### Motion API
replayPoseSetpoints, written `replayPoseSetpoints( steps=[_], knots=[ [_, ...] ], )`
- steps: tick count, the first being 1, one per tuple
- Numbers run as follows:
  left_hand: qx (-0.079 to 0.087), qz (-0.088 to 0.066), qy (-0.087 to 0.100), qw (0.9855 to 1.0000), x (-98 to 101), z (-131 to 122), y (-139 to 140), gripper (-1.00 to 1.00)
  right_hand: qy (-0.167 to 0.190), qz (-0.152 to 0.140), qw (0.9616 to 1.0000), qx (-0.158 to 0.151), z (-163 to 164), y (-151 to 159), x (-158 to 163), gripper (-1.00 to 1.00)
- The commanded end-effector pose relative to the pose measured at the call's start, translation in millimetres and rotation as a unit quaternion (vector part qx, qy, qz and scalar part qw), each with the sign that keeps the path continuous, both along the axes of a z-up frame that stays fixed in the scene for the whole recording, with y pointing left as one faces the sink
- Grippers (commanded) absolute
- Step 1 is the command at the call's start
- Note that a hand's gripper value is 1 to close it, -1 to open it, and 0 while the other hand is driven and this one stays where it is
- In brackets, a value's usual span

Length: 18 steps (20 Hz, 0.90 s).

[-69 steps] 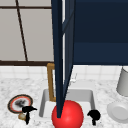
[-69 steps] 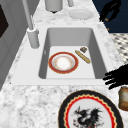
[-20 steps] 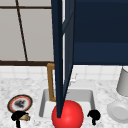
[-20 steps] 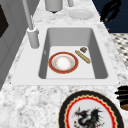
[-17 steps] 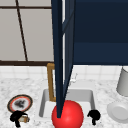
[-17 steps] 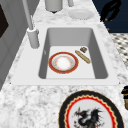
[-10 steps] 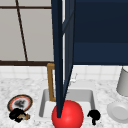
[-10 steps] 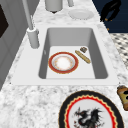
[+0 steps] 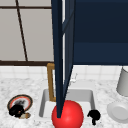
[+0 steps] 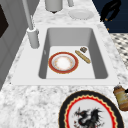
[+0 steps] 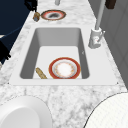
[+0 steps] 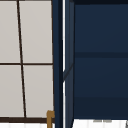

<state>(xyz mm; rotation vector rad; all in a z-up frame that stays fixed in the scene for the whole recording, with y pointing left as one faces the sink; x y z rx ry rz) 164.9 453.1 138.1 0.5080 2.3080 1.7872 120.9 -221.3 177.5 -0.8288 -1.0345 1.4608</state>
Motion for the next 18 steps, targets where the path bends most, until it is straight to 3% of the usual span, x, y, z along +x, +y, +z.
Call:
replayPoseSetpoints(
  steps=[1,2,4,5,8,13,18],
  knots=[
    [0.006,0.000,0.006,1.0000,0.0,8.1,-2.6,-1.00,0.000,0.000,1.0000,0.000,0.0,0.0,0.0,0.00],
    [0.006,0.004,0.019,0.9998,-0.6,3.8,-4.1,-1.00,0.000,0.000,1.0000,0.000,0.0,0.0,0.0,0.00],
    [0.033,-0.001,0.049,0.9983,8.8,-2.8,-9.1,-1.00,0.000,0.000,1.0000,0.000,0.0,0.0,0.0,0.00],
    [0.038,-0.004,0.060,0.9975,9.0,-1.8,-9.8,-1.00,0.000,0.000,1.0000,0.000,0.0,0.0,0.0,0.00],
    [0.051,-0.012,0.077,0.9957,11.7,-1.9,-12.5,-1.00,0.000,0.000,1.0000,0.000,0.0,0.0,0.0,0.00],
    [0.058,-0.022,0.108,0.9922,29.3,-13.5,-15.9,-1.00,0.000,0.000,1.0000,0.000,0.0,0.0,0.0,0.00],
    [0.072,-0.029,0.145,0.9864,44.8,-20.0,-15.9,-1.00,0.000,0.000,1.0000,0.000,0.0,0.0,0.0,0.00]
  ],
)
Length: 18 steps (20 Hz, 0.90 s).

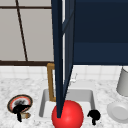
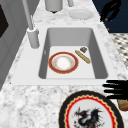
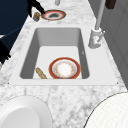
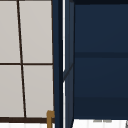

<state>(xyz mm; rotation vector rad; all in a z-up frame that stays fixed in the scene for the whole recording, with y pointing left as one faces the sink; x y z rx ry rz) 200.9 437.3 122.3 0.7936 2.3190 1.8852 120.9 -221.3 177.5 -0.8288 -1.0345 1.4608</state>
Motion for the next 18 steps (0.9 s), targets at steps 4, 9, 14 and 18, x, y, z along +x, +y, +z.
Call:
replayPoseSetpoints(
  steps=[4,9,14,18],
  knots=[
    [0.037,-0.005,0.087,0.9955,21.8,-9.1,0.0,1.00,0.000,0.000,1.0000,0.000,0.0,0.0,0.0,0.00],
    [0.020,-0.003,0.115,0.9931,36.1,-5.2,-4.5,1.00,0.000,0.000,1.0000,0.000,0.0,0.0,0.0,0.00],
    [-0.011,-0.004,0.139,0.9903,48.4,23.3,-4.5,1.00,0.000,0.000,1.0000,0.000,0.0,0.0,0.0,0.00],
    [-0.010,-0.004,0.139,0.9903,49.4,53.1,-11.9,1.00,0.000,0.000,1.0000,0.000,0.0,0.0,0.0,0.00]
  ],
)
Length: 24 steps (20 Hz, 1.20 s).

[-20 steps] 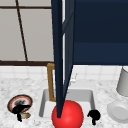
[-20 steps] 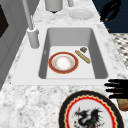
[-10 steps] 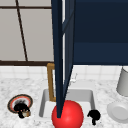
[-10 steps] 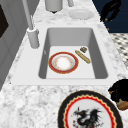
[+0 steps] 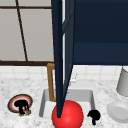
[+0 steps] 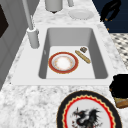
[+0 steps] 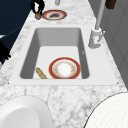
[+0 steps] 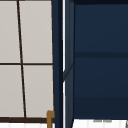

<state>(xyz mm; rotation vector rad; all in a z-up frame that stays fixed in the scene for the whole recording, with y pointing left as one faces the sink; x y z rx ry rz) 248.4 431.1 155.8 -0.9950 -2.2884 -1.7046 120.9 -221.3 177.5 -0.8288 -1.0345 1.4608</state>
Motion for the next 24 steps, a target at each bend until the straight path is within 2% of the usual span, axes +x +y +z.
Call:
replayPoseSetpoints(
  steps=[1,3,4,5,6,9,13,14,15,17,20,21,23,24],
  knots=[
    [0.005,-0.002,0.020,0.9998,1.6,25.2,-6.6,1.00,0.000,0.000,1.0000,0.000,0.0,0.0,0.0,0.00],
    [0.008,0.001,0.024,0.9997,1.1,35.1,-7.3,1.00,0.000,0.000,1.0000,0.000,0.0,0.0,0.0,0.00],
    [0.009,0.002,0.027,0.9996,1.3,29.9,-3.8,1.00,0.000,0.000,1.0000,0.000,0.0,0.0,0.0,0.00],
    [0.005,0.002,0.025,0.9997,0.9,23.4,-4.1,1.00,0.000,0.000,1.0000,0.000,0.0,0.0,0.0,0.00],
    [0.000,0.002,0.013,0.9999,-8.7,21.1,-1.2,1.00,0.000,0.000,1.0000,0.000,0.0,0.0,0.0,0.00],
    [0.016,0.003,0.020,0.9997,-17.9,45.1,-4.2,1.00,0.000,0.000,1.0000,0.000,0.0,0.0,0.0,0.00],
    [0.020,0.003,0.027,0.9994,-21.9,66.7,-8.6,1.00,0.000,0.000,1.0000,0.000,0.0,0.0,0.0,0.00],
    [0.021,0.003,0.022,0.9995,-28.6,71.1,-9.2,1.00,0.000,0.000,1.0000,0.000,0.0,0.0,0.0,0.00],
    [0.025,0.004,0.010,0.9996,-44.0,72.1,-8.9,-1.00,0.000,0.000,1.0000,0.000,0.0,0.0,0.0,0.00],
    [0.030,0.015,0.016,0.9993,-60.7,73.4,-6.1,-1.00,0.000,0.000,1.0000,0.000,0.0,0.0,0.0,0.00],
    [0.050,0.010,0.025,0.9984,-81.1,71.5,-10.9,-1.00,0.000,0.000,1.0000,0.000,0.0,0.0,0.0,0.00],
    [0.047,0.004,0.032,0.9984,-89.1,66.6,-11.0,-1.00,0.000,0.000,1.0000,0.000,0.0,0.0,0.0,0.00],
    [0.043,0.003,0.043,0.9981,-99.8,57.2,-14.0,-1.00,0.000,0.000,1.0000,0.000,0.0,0.0,0.0,0.00],
    [0.041,0.002,0.050,0.9979,-96.1,52.7,-18.1,-1.00,0.000,0.000,1.0000,0.000,0.0,0.0,0.0,0.00]
  ],
)
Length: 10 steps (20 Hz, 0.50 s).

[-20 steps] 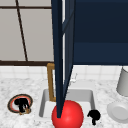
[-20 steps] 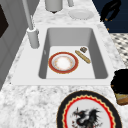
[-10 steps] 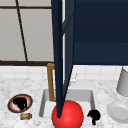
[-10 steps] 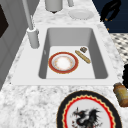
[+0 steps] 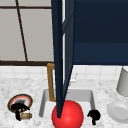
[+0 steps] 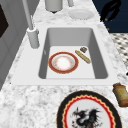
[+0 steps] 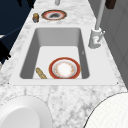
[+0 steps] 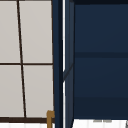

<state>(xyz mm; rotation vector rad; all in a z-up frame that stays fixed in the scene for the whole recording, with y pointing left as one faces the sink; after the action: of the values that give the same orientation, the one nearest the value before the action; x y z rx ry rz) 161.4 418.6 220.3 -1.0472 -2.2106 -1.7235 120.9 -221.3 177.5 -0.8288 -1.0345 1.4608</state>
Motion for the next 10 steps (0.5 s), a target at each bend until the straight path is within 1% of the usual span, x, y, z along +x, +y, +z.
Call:
replayPoseSetpoints(
  steps=[1,2,4,6,10],
  knots=[
    [0.026,0.018,0.033,0.9990,-7.1,-14.9,-11.2,-1.00,0.000,0.000,1.0000,0.000,0.0,0.0,0.0,0.00],
    [0.031,0.019,0.035,0.9987,-3.5,-20.1,-13.0,-1.00,0.000,0.000,1.0000,0.000,0.0,0.0,0.0,0.00],
    [0.034,0.016,0.039,0.9985,-4.9,-30.4,-19.5,-1.00,0.000,0.000,1.0000,0.000,0.0,0.0,0.0,0.00],
    [0.034,0.011,0.039,0.9986,-0.8,-42.8,-26.8,-1.00,0.000,0.000,1.0000,0.000,0.0,0.0,0.0,0.00],
    [0.035,0.004,0.047,0.9983,13.1,-65.3,-37.7,-1.00,0.000,0.000,1.0000,0.000,0.0,0.0,0.0,0.00]
  ],
)
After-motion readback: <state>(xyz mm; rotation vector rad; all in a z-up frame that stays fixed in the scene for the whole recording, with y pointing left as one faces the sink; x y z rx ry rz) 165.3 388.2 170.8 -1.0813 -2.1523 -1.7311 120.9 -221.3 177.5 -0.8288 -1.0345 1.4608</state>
